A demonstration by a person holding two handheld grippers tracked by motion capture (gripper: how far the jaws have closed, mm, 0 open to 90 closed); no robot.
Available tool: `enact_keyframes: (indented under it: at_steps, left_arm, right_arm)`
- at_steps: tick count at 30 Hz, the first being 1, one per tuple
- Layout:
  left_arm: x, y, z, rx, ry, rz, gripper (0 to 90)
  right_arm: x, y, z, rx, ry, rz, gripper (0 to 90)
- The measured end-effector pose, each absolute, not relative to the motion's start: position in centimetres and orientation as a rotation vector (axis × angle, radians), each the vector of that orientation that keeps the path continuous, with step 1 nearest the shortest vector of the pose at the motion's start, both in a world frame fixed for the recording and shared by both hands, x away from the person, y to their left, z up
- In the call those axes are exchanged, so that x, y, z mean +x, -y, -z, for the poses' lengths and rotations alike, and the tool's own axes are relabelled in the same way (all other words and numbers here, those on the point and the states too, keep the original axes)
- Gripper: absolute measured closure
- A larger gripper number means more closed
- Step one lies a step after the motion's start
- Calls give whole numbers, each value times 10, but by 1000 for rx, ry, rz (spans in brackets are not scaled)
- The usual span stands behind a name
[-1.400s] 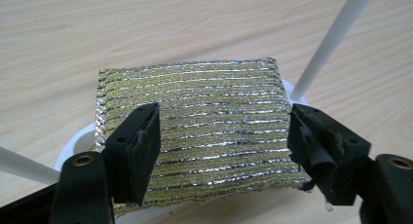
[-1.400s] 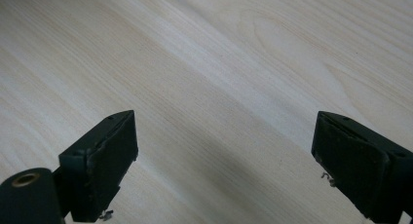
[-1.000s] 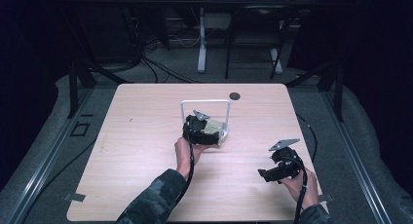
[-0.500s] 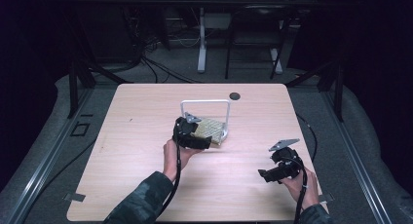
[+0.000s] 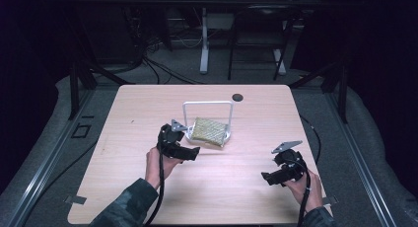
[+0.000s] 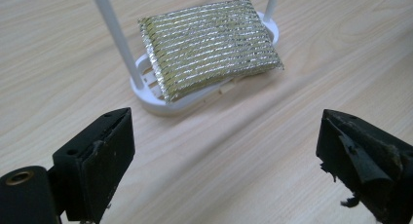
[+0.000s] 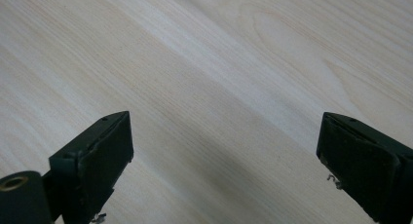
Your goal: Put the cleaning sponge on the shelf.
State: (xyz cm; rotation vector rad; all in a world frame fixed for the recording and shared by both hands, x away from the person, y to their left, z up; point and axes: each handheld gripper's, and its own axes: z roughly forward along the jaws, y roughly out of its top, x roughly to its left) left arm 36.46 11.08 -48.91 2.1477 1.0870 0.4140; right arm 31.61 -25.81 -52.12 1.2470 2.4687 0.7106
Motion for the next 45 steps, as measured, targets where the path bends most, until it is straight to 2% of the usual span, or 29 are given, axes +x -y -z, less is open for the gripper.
enact_keyframes:
  at_steps: [8, 23, 29, 45]
  left_arm:
    - [348, -135, 492, 2163, -1104, -415, 2]
    - [317, -192, 512, 2156, -1186, -404, 0]
    - [310, -213, 529, 2117, -1247, -350, 0]
    - [318, -214, 533, 2168, -1206, -363, 0]
  right_arm:
    - [317, 259, 521, 1236, -2470, -691, 56]
    - [316, 258, 522, 1234, -2476, -674, 56]
    - [317, 257, 527, 1233, -2512, -649, 61]
    - [321, 254, 536, 1201, -2561, -585, 89]
